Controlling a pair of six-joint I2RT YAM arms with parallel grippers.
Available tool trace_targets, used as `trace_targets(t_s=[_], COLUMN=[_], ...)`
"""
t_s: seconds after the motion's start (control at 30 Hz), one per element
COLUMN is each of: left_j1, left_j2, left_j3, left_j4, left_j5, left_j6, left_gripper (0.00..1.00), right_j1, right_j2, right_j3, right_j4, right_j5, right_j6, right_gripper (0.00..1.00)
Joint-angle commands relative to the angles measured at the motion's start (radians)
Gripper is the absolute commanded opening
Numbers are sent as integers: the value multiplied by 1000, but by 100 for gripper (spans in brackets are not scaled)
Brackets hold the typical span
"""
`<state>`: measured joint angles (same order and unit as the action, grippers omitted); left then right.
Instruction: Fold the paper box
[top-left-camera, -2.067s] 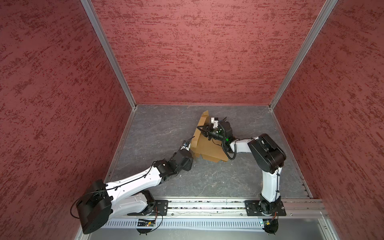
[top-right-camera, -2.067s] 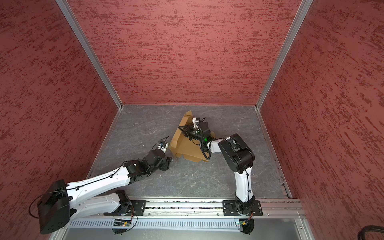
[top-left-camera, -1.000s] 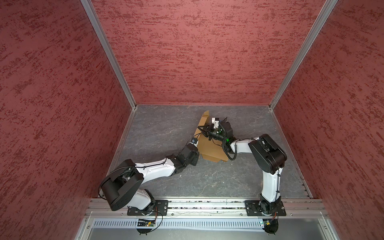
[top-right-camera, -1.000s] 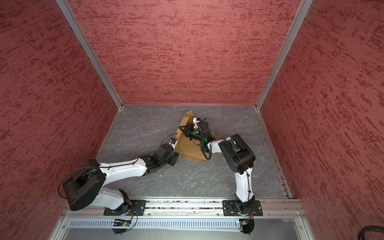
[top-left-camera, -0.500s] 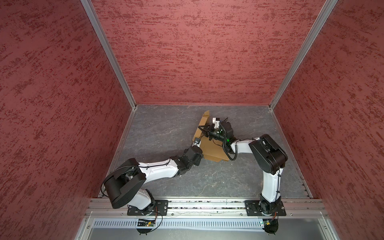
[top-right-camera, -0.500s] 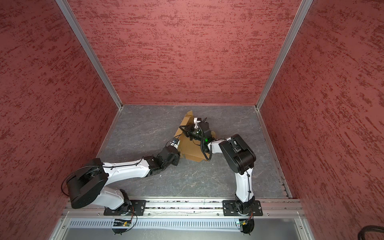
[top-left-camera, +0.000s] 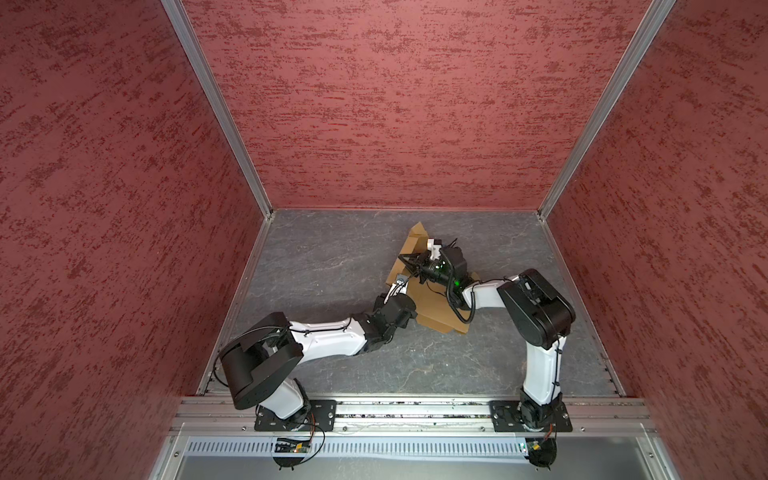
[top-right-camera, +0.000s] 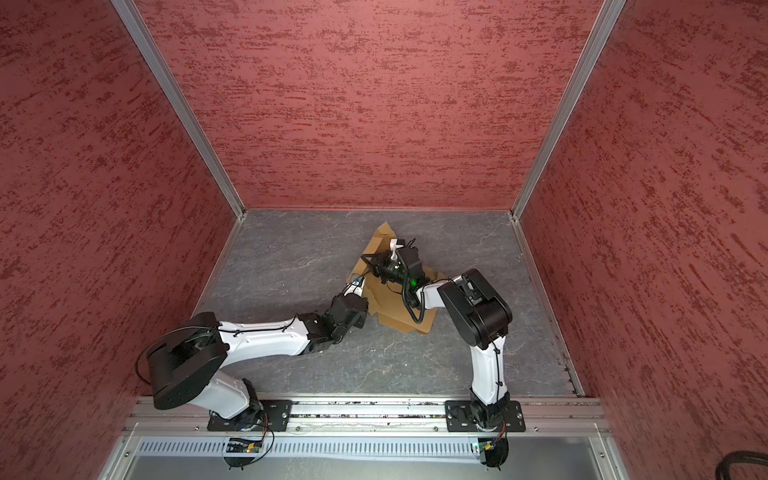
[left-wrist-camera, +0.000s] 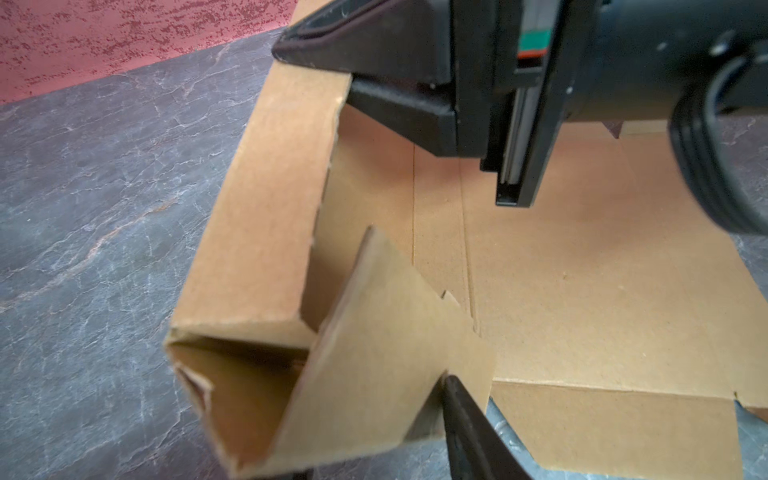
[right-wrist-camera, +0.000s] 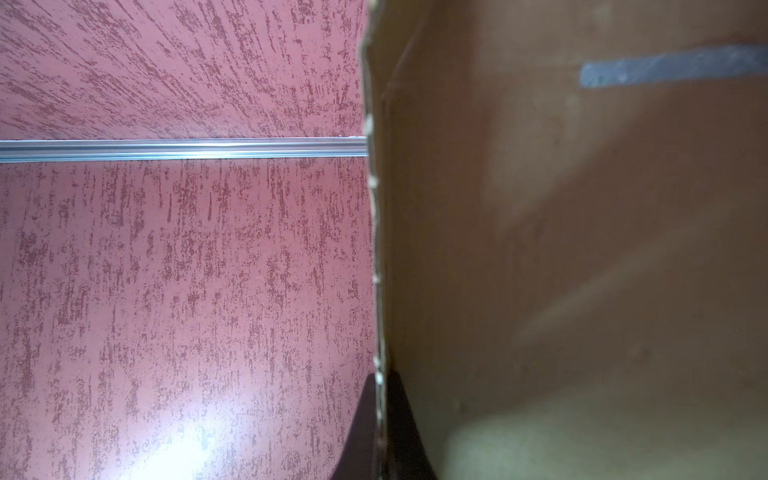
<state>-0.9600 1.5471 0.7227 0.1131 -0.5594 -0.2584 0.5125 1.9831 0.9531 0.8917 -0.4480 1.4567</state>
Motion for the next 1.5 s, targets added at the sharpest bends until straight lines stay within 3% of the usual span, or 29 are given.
trace_targets(t_s=[0.0,0.17,0.43,0.6,0.9,1.1,1.47], left_j1=[-6,-13,-26,-38,-62,-69,-115], left_j2=[20,53,103,133,193,199,276], left_j3=[26,61,106,134,184,185,215], left_j4=[17,-4,-30,-24,-16,-18,-35], left_j5=[-45,-80,-142,-173,-218,-255,-390], left_j6=[-10,-8,4,45,122,123,103], left_gripper=[52,58,59,66,66,68,68], right_j1=[0,0,0,0,-1,-5,-34], right_j2=[2,5,4,4,14,34,-14], right_j3=[-33,-39,-47,-54,-96,-121,-164], right_j4=[-47,-32,-19,-5,53,148,160], right_j5=[9,12,17,19,29,11,-49], right_j6=[32,41,49,59,88,111,58], right_gripper=[0,0,0,0,0,0,0])
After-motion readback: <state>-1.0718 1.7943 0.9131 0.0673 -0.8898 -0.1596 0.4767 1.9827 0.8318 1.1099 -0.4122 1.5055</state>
